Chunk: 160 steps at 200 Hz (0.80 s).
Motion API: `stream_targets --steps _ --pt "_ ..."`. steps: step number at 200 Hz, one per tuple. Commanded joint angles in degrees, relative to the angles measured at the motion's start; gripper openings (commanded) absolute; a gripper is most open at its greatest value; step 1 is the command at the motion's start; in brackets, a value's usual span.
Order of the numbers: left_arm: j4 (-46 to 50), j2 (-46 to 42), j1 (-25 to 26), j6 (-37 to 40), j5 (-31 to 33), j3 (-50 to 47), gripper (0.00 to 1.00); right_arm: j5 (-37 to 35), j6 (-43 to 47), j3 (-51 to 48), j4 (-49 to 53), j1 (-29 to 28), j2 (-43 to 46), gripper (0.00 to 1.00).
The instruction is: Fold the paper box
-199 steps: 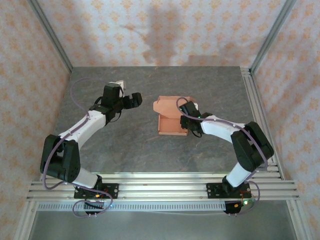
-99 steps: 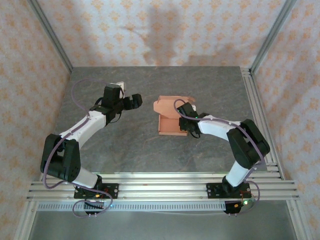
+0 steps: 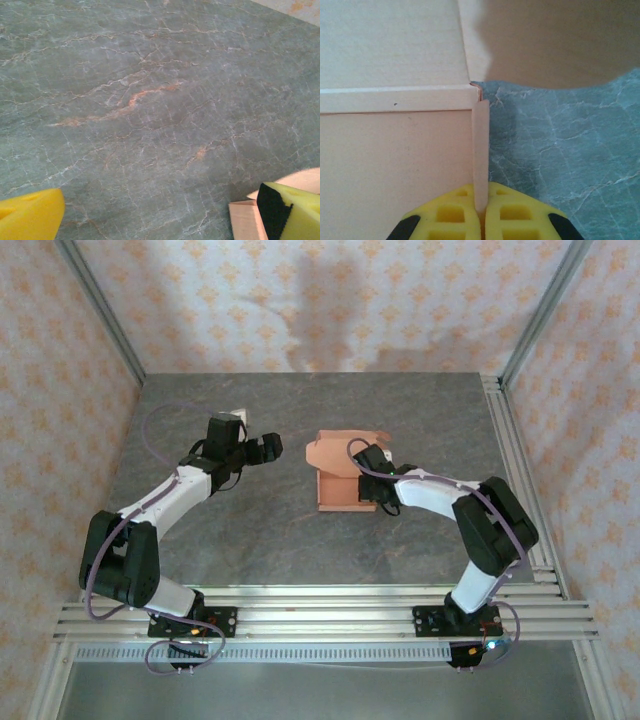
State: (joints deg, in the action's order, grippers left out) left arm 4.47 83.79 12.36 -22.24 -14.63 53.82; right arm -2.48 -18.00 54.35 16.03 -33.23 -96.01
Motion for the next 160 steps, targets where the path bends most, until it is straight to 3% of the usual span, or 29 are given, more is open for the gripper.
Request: stream_targets --steps 1,25,44,60,67,90,160 --pt "0.3 1.7 -1.4 -4.7 2.3 -1.1 1.0 -2.1 -0.1 -1.5 -3.4 -0.3 6.2 0.05" --pt "-2.0 4.9 -2.4 -8.0 -2.3 -1.2 1.0 1.6 0.2 -4.7 -10.5 0.0 11.3 0.05" --pt "-8.4 7.6 -2.2 -12.4 -10.3 -2.0 1.0 7.4 0.1 -6.9 -16.9 0.9 14.8 0.05" --pt "-13.3 10.2 -1.3 -14.5 -16.9 -1.6 0.9 13.0 -0.6 -8.4 -22.5 1.7 17.0 0.05" --pt "-15.0 11.2 -0.5 -14.9 -19.2 -1.1 0.8 14.8 -1.5 -9.2 -25.0 1.9 17.8 0.05" --pt "-18.4 13.4 3.1 -14.9 -24.3 0.6 0.62 21.2 -3.2 -11.7 -33.7 2.8 19.2 0.05" --pt "-24.6 14.5 10.5 -17.4 -31.7 4.3 0.51 29.4 -1.8 -15.0 -45.0 2.6 16.7 0.05"
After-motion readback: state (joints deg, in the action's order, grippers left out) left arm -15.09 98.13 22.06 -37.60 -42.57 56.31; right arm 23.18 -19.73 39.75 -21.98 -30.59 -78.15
